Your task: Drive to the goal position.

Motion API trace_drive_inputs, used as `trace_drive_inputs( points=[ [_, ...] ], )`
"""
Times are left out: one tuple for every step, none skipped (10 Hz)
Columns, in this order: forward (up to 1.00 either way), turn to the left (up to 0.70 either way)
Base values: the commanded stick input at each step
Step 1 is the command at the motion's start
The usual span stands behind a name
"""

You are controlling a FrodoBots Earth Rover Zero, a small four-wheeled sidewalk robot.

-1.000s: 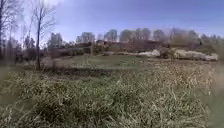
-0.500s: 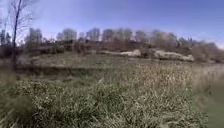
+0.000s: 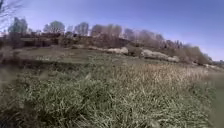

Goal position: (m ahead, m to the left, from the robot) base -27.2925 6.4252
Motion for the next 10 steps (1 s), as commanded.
trace_drive_inputs(
  points=[
    [0.0, -0.45],
    [0.0, -0.45],
    [0.0, -0.39],
    [0.0, -0.04],
    [-0.45, 0.0],
    [-0.45, 0.0],
    [-0.45, 0.0],
    [-0.45, 0.0],
    [-0.45, 0.0],
    [-0.45, 0.0]
  ],
)
